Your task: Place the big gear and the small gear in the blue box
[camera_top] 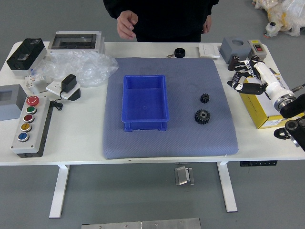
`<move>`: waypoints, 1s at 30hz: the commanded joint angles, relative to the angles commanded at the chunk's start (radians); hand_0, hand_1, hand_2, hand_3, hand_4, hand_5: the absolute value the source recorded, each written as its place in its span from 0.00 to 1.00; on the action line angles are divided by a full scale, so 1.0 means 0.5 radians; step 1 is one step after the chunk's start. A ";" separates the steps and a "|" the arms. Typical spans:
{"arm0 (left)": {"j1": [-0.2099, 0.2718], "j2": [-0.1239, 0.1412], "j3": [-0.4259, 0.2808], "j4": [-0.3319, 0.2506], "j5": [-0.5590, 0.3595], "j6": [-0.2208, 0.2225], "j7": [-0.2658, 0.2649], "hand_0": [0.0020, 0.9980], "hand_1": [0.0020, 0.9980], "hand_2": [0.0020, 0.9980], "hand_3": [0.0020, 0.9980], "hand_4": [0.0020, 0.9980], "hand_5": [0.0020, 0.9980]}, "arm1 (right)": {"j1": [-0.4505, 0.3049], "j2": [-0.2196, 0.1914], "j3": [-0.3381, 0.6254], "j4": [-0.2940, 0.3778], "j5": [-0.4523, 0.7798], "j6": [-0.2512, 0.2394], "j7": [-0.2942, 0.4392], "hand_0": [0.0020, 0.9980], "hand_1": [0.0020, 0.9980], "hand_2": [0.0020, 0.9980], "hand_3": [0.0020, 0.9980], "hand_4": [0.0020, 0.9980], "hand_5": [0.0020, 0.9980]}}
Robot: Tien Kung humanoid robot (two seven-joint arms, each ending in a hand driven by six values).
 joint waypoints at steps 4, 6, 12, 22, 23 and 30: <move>0.001 0.000 0.000 0.000 0.006 -0.001 0.002 0.86 0.83 0.81 0.83 0.70 0.30 | 0.074 0.036 -0.110 -0.111 -0.174 -0.070 0.000 0.66 0.55 0.62 0.64 0.76 0.06; 0.001 0.000 0.002 0.000 0.007 -0.001 0.002 0.86 0.83 0.81 0.83 0.70 0.30 | 0.107 0.054 -0.146 -0.155 -0.262 -0.086 -0.003 0.66 0.55 0.62 0.64 0.76 0.06; -0.003 -0.002 0.001 0.000 0.016 -0.002 0.003 0.86 0.83 0.81 0.83 0.70 0.30 | 0.210 0.109 -0.319 -0.275 -0.548 -0.122 -0.032 0.65 0.55 0.61 0.63 0.76 0.06; 0.000 -0.002 0.005 0.000 0.021 -0.003 0.004 0.86 0.83 0.81 0.83 0.70 0.30 | 0.340 0.210 -0.564 -0.405 -0.889 -0.075 -0.076 0.65 0.56 0.62 0.64 0.75 0.06; 0.000 -0.003 0.005 0.000 0.022 -0.004 0.004 0.86 0.83 0.81 0.83 0.70 0.30 | 0.350 0.216 -0.582 -0.415 -0.901 -0.070 -0.078 0.65 0.56 0.62 0.64 0.75 0.06; 0.000 -0.001 0.005 0.000 0.021 -0.003 0.006 0.86 0.83 0.81 0.83 0.70 0.30 | 0.413 0.239 -0.682 -0.478 -0.931 -0.059 -0.070 0.66 0.57 0.64 0.64 0.75 0.05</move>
